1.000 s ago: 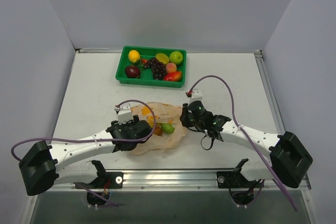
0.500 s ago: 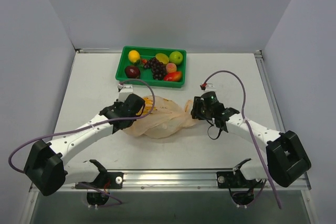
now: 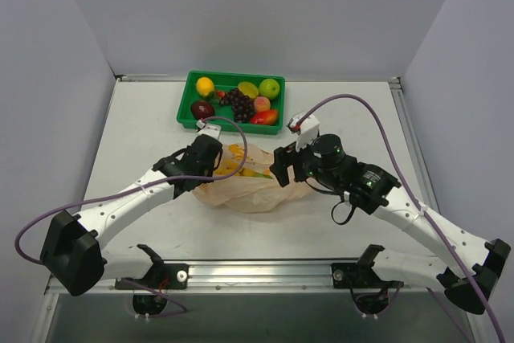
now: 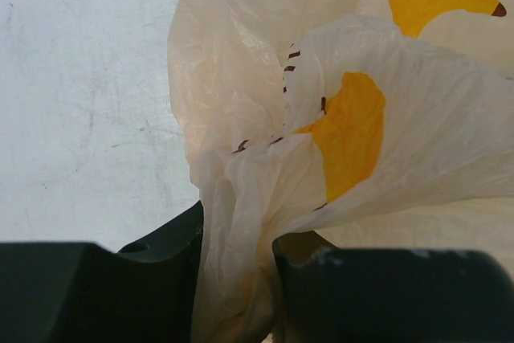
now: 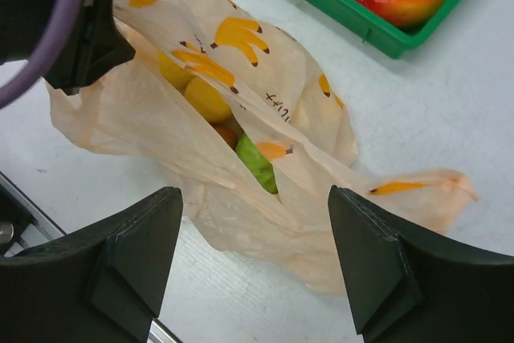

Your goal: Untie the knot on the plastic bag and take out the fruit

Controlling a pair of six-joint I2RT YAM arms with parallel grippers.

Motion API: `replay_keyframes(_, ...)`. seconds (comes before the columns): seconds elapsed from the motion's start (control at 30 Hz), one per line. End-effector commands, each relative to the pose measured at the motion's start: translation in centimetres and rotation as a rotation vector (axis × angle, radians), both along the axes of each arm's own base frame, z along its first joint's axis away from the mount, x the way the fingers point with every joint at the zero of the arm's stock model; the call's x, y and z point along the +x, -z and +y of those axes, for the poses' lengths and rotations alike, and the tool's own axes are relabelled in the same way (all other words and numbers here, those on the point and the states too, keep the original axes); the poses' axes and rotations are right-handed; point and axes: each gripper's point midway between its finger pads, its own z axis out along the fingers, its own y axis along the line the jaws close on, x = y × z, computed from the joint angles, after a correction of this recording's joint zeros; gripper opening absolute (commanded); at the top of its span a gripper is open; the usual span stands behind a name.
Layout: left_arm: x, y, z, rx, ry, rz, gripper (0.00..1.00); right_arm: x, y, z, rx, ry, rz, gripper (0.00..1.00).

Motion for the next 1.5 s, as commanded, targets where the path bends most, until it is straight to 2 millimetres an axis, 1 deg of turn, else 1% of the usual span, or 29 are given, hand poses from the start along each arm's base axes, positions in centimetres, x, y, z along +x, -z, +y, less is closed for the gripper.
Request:
replay_keyframes(0.0, 0.8, -1.3, -1.1, -0.070, 0.048, -0.045, 0.31, -0.2, -0.5, -0.6, -0.090, -0.012, -0.028, 0.74)
replay_keyframes(0.07, 0.6, -1.3, -1.3, -0.101, 0.057, -0.035, 0.31, 0.3, -1.1, -0.4, -0.090, -0.011, -0.058, 0.74)
replay_keyframes(0.1, 0.5, -1.4, -1.5, -0.112, 0.062, -0.034, 0.30, 0.5, -0.7, -0.1, -0.098, -0.023, -0.060, 0.75)
replay_keyframes(0.17, 0.4, -1.4, -1.6, -0.130, 0.065, -0.033, 0.30, -0.3, -0.2, 1.9, -0.072, -0.130, -0.044, 0.74)
replay_keyframes(0.23, 0.6, -1.6, -1.4, -0.143, 0.057, -0.037, 0.30, -1.2, 1.3, 4.0, -0.043, -0.236, 0.008, 0.73)
replay_keyframes(0.3, 0.6, -1.5, -1.5, -0.177, 0.058, -0.022, 0.29, -1.0, 3.3, 5.4, -0.022, -0.267, 0.031, 0.73)
replay_keyframes(0.37, 0.6, -1.3, -1.8, -0.203, 0.061, -0.009, 0.29, -0.8, 4.3, 6.5, -0.001, -0.289, 0.039, 0.73)
replay_keyframes(0.4, 0.6, -1.2, -1.8, -0.211, 0.062, -0.003, 0.29, -0.6, 5.6, 7.0, -0.006, -0.297, 0.051, 0.73)
replay_keyframes(0.47, 0.6, -1.2, -1.7, -0.215, 0.055, -0.003, 0.29, -0.6, 7.0, 7.8, -0.006, -0.315, 0.064, 0.73)
replay_keyframes(0.5, 0.7, -1.2, -1.5, -0.215, 0.051, -0.004, 0.29, -0.8, 8.6, 7.9, -0.029, -0.326, 0.094, 0.73)
replay_keyframes(0.6, 0.6, -1.1, -1.6, -0.226, 0.049, 0.001, 0.28, -1.9, 11.3, 8.5, -0.046, -0.363, 0.151, 0.72)
replay_keyframes(0.7, 0.7, -1.0, -1.6, -0.235, 0.040, 0.003, 0.28, -3.5, 12.4, 9.1, -0.044, -0.406, 0.179, 0.60)
replay_keyframes(0.73, 0.7, -0.9, -1.4, -0.234, 0.035, 0.006, 0.28, -4.2, 13.0, 9.1, -0.048, -0.416, 0.195, 0.43)
replay_keyframes(0.8, 0.8, -0.9, -1.3, -0.240, 0.024, 0.006, 0.29, -5.9, 13.1, 9.9, -0.040, -0.463, 0.193, 0.25)
replay_keyframes(0.83, 0.9, -1.0, -1.3, -0.243, 0.020, 0.005, 0.29, -7.0, 13.6, 10.0, -0.036, -0.492, 0.211, 0.12)
replay_keyframes(0.87, 0.9, -0.9, -1.2, -0.247, 0.013, 0.009, 0.29, -8.1, 13.9, 10.7, -0.033, -0.531, 0.219, 0.08)
replay_keyframes(0.93, 0.9, -0.8, -1.2, -0.258, 0.005, 0.012, 0.29, -9.8, 15.1, 11.2, -0.046, -0.590, 0.269, 0.00)
replay_keyframes(0.97, 1.0, -0.7, -1.2, -0.267, 0.004, 0.016, 0.29, -10.8, 16.3, 11.6, -0.074, -0.623, 0.303, 0.00)
replay_keyframes(1.03, 1.0, -0.6, -1.4, -0.284, -0.001, 0.022, 0.29, -12.0, 17.6, 12.0, -0.093, -0.668, 0.355, 0.00)
replay_keyframes(1.07, 0.9, -0.5, -1.4, -0.294, 0.000, 0.031, 0.29, -12.3, 18.8, 12.2, -0.113, -0.678, 0.392, 0.00)
replay_keyframes(1.13, 1.0, -0.3, -1.4, -0.302, -0.002, 0.037, 0.29, -13.3, 19.6, 12.5, -0.142, -0.713, 0.428, 0.00)
replay_keyframes(1.2, 1.1, -0.4, -1.4, -0.311, -0.004, 0.037, 0.29, -13.8, 19.7, 13.1, -0.168, -0.749, 0.429, 0.02)
replay_keyframes(1.23, 1.1, -0.4, -1.4, -0.311, -0.006, 0.037, 0.29, -13.9, 19.6, 13.0, -0.176, -0.751, 0.431, 0.08)
replay_keyframes(1.3, 1.1, -0.3, -1.4, -0.312, -0.004, 0.040, 0.29, -13.5, 18.3, 13.3, -0.161, -0.743, 0.396, 0.22)
replay_keyframes(1.33, 1.1, -0.4, -1.3, -0.311, -0.003, 0.039, 0.29, -13.3, 17.8, 13.0, -0.165, -0.735, 0.386, 0.41)
replay_keyframes(1.37, 1.1, -0.3, -1.3, -0.311, -0.003, 0.039, 0.29, -13.0, 16.4, 13.0, -0.150, -0.728, 0.353, 0.50)
replay_keyframes(1.4, 1.1, -0.3, -1.3, -0.311, 0.000, 0.039, 0.29, -12.3, 15.4, 13.1, -0.152, -0.715, 0.318, 0.57)
replay_keyframes(1.43, 1.1, -0.3, -1.3, -0.311, 0.002, 0.040, 0.29, -12.1, 14.6, 12.8, -0.159, -0.705, 0.305, 0.67)
replay_keyframes(1.47, 1.1, -0.4, -1.3, -0.309, 0.005, 0.039, 0.29, -12.0, 13.3, 12.3, -0.158, -0.692, 0.288, 0.70)
